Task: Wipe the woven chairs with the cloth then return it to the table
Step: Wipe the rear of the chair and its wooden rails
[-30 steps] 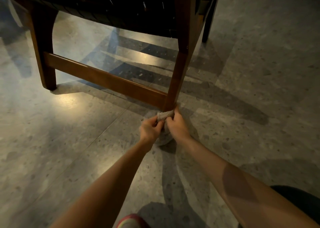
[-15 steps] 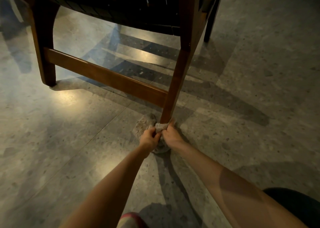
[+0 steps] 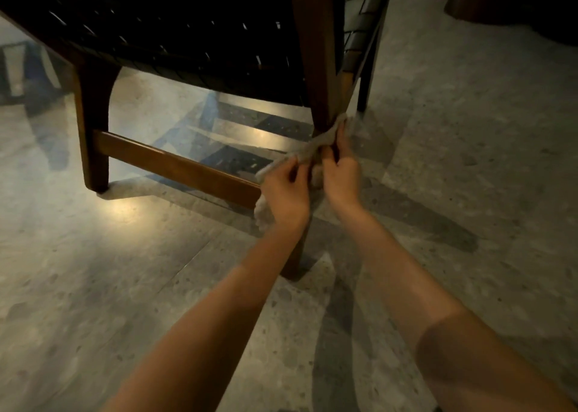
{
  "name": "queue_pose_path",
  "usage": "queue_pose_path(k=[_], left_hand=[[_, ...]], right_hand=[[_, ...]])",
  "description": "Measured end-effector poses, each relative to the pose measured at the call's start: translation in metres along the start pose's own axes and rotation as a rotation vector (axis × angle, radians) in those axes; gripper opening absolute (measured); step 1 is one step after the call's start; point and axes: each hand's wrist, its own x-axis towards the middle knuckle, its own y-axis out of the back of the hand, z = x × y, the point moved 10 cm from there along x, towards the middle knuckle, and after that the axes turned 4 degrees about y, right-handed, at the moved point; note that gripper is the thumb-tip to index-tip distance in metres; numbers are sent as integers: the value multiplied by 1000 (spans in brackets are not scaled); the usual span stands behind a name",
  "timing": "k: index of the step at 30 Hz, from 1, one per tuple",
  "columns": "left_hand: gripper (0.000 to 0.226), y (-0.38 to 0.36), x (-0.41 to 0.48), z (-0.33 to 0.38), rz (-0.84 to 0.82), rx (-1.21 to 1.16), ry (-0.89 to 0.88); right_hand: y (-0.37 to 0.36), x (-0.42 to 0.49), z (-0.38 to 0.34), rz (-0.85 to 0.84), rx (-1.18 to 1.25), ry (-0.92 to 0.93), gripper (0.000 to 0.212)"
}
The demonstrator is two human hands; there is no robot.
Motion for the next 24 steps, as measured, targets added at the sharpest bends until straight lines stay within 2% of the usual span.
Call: queue_pose_path(k=[4, 7, 11, 17, 19, 22, 24], left_hand=[[23, -25, 42, 29, -119, -6, -35], [23, -38, 42, 12, -212, 10, 13], [17, -34, 27, -18, -243, 140, 13], [14, -16, 8, -44, -309, 282, 129], [12, -9, 12, -36, -294, 230, 169], [16, -7, 24, -15, -246, 113, 221], [22, -12, 33, -2, -229, 85, 259]], right_hand=[[0, 35, -26, -107, 57, 107, 59], [-6, 24, -11, -139, -31, 40, 59], [-2, -1, 26, -108, -90, -163, 40], [6, -29, 28, -88, -281, -198, 12], [10, -30, 22, -77, -278, -190, 21], [12, -16, 1, -50, -138, -146, 44], [12, 2, -12, -14, -89, -116, 48]])
